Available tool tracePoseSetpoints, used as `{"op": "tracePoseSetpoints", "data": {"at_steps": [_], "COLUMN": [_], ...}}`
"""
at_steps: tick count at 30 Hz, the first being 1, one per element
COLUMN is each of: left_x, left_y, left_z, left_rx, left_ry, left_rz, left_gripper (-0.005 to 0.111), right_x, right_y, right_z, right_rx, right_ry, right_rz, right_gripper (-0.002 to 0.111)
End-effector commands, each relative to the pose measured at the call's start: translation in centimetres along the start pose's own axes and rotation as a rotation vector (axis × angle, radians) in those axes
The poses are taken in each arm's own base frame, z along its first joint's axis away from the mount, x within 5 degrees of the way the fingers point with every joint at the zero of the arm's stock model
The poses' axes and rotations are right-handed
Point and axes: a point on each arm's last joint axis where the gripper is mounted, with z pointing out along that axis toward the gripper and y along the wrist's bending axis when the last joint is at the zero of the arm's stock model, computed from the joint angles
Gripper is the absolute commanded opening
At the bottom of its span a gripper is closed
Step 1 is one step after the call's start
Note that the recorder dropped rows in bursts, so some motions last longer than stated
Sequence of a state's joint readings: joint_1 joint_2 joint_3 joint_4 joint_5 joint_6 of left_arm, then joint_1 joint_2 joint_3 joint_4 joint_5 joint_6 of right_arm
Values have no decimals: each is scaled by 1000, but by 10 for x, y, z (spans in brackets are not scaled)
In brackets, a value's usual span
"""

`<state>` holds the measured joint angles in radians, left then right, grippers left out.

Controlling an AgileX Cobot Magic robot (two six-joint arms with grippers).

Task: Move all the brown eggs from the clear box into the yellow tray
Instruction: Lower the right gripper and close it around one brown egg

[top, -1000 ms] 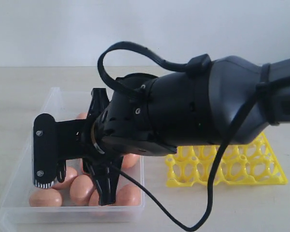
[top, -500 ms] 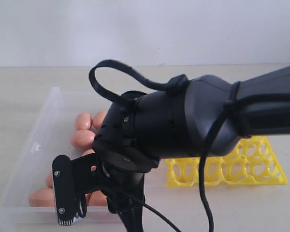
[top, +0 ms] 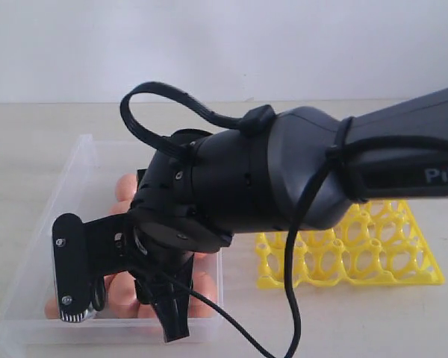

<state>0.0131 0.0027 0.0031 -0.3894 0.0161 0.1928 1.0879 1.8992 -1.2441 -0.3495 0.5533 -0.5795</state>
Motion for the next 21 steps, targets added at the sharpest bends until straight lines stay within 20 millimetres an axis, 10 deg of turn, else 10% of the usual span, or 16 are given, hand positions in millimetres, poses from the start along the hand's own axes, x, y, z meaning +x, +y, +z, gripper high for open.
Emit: {"op": "tracePoseSetpoints", "data": {"at_steps": [1, 21], "left_x": [-3, -3], "left_y": [0, 0], "left_z": [0, 0], "left_rx": [-5, -5], "left_ry": [-22, -22], "left_rz": [-18, -18], "left_gripper": [4, 4], "right_x": [8, 24], "right_y": [-1, 3], "right_z": [12, 56], "right_rx": [-30, -88], "right_ry": [30, 38], "right_rz": [41, 128], "right_gripper": [47, 47]}}
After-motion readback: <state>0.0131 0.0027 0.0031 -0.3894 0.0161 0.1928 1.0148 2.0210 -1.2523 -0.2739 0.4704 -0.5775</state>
